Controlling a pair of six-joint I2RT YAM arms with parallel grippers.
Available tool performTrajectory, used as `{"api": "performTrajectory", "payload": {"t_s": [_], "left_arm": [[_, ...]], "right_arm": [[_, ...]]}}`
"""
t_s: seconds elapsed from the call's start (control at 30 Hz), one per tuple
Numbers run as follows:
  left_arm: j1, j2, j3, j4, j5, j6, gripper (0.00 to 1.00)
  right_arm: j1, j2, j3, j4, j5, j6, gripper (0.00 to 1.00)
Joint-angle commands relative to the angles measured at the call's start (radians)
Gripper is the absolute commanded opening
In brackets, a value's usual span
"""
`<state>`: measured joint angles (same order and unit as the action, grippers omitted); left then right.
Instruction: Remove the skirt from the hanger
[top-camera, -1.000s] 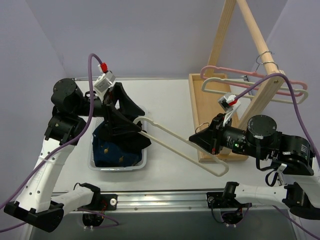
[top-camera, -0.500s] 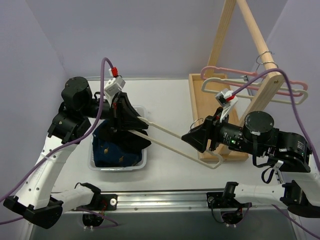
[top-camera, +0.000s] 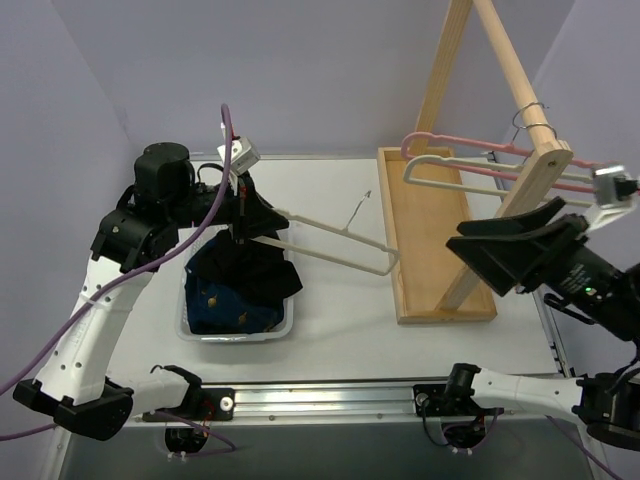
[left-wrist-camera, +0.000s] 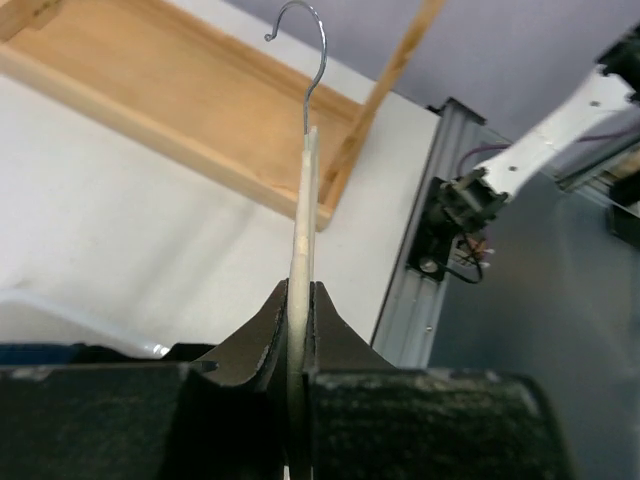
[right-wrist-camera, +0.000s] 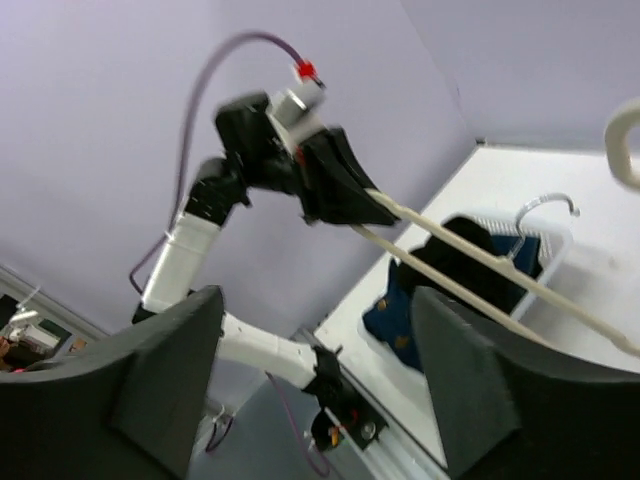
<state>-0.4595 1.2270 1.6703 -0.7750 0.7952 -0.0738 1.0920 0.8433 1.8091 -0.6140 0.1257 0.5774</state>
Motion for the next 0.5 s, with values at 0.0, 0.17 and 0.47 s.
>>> {"api": "performTrajectory", "payload": {"t_s": [0.0,0.17,0.47], "left_arm": [[0.019,-0.021,-0.024,0.023,-0.172,0.025,0.02],[0.042,0.061,0.035,0.085,-0.202,0.02,0.02],[0.099,0.4,0.282,0.486,0.09,-0.119,0.02]], "right_arm": [[-0.035,0.06,0.077,0.091,-0.056,-0.005,0.65],[-0.102,0.106,0.119,0.037,-0.106,-0.04,0.0],[-0.144,-0.038,-0.148,0.108,-0.15,0.045,0.0]]}}
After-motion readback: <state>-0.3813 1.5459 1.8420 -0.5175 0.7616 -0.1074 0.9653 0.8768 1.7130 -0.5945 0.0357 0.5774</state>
